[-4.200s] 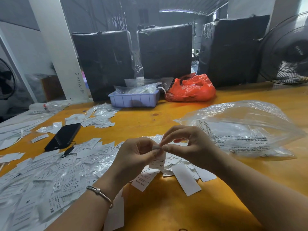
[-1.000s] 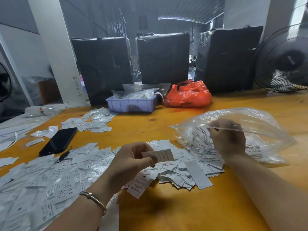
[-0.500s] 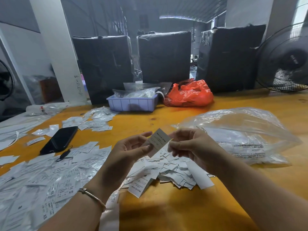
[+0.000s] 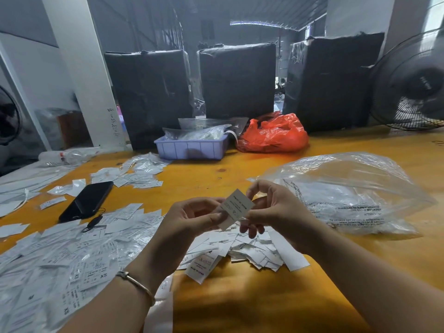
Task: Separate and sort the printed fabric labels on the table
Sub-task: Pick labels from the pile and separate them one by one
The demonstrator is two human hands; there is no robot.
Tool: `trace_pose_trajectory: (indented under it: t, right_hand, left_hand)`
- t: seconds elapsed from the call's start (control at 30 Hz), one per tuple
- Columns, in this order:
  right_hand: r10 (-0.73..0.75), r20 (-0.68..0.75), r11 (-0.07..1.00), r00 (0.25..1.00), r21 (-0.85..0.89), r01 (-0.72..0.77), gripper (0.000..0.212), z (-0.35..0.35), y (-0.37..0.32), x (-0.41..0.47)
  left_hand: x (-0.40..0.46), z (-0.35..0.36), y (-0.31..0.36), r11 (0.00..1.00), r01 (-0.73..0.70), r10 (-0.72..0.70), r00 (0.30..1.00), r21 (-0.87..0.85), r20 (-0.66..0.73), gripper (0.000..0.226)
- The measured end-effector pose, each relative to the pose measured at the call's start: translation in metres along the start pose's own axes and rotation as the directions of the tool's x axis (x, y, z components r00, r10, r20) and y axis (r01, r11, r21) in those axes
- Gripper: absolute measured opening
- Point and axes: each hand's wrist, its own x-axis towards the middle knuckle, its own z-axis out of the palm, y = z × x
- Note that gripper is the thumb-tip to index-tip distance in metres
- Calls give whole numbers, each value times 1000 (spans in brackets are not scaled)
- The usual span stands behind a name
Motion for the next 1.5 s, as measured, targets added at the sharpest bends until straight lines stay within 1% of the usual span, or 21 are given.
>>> trace_pose_trajectory:
  t: [0.13, 0.2, 0.3, 0.4, 0.47, 0.5, 0.57, 0.6, 0.67, 0.73, 0.77, 0.83, 0.87, 0.97, 1.03, 1.1, 1.17, 1.27, 1.33, 1.4, 1.5]
  right_hand:
    - [52, 122, 999, 991, -13, -51, 28, -3, -5, -1]
    - [59, 101, 998, 993, -22, -57, 29, -5, -4, 0]
    - [35, 57, 998, 998, -60, -31, 27, -5, -4, 0]
    - [-57, -40, 998, 998, -15, 57, 7, -6, -6, 1]
    - [-54, -50, 998, 997, -21, 53, 23, -7, -10, 0]
    - [-52, -40, 996, 998, -77, 49, 29, -7, -11, -1]
    - [-80, -42, 979, 996, -193, 71, 32, -4, -10, -2]
    - [-99, -64, 975, 993, -203, 85, 29, -2, -10, -3]
    - [-124, -124, 983, 985, -152, 105, 25, -2, -10, -3]
    - [-98, -164, 993, 982, -75, 87, 32, -7, -10, -2]
    - [-74, -172, 997, 982, -24, 71, 30, -9, -12, -2]
    - [-36, -172, 998, 984, 49, 45, 17, -11, -13, -1]
    - [-25, -180, 997, 983, 64, 37, 17, -11, -13, 0]
    - [-20, -216, 994, 976, 100, 42, 26, -13, -10, 2]
    - [-41, -270, 996, 962, 62, 60, 16, -13, -9, 1]
    - [-79, -346, 997, 935, -33, 72, 14, -14, -6, 1]
    - [-120, -387, 991, 914, -97, 89, 30, -13, -3, 2]
    - [-184, -391, 979, 902, -157, 132, 54, -12, -3, 2]
    - [-203, -388, 973, 899, -181, 141, 62, -12, -3, 2]
    - [-185, -404, 978, 896, -163, 129, 57, -13, -4, 2]
    - [-150, -400, 988, 904, -84, 127, 26, -13, -6, 2]
  left_hand:
    - [-1, -2, 1, 993, 87, -80, 993, -74, 90, 5]
    - [-1, -2, 1, 993, 115, -108, 985, -41, 135, 5]
    - [-1, -1, -1, 995, 98, -100, 988, 22, 113, 8]
    - [0, -3, -3, 996, 62, -64, 998, 62, 29, 11]
    - [1, -4, -5, 996, 45, -45, 999, 83, -7, 13]
    - [1, -4, -5, 996, 40, -39, 999, 80, -16, 14]
    - [1, -3, -5, 998, 37, -36, 999, 59, -19, 18]
    - [2, -3, -4, 999, 43, -42, 999, 34, -19, 19]
    - [2, -3, -4, 997, 65, -66, 998, -40, -22, 15]
    - [3, -5, -4, 996, 71, -74, 996, -60, -45, 11]
    - [3, -6, -4, 997, 67, -70, 995, -44, -73, 14]
    - [4, -9, -5, 998, 67, -69, 989, -21, -133, 24]
    - [4, -10, -5, 997, 69, -73, 985, -27, -154, 34]
    - [7, -11, -5, 993, 67, -85, 981, -100, -177, 59]
    - [8, -10, -5, 983, 77, -104, 982, -169, -156, 64]
    - [7, -9, -5, 974, 108, -133, 984, -198, -117, 59]
    - [5, -8, -5, 972, 141, -161, 983, -190, -94, 45]
    - [3, -7, -5, 981, 152, -162, 984, -124, -73, 22]
    - [2, -6, -4, 989, 134, -137, 989, -60, -60, 20]
    - [2, -6, -4, 994, 109, -109, 993, 8, -47, 21]
    - [1, -5, -5, 995, 74, -71, 997, 73, -43, 21]
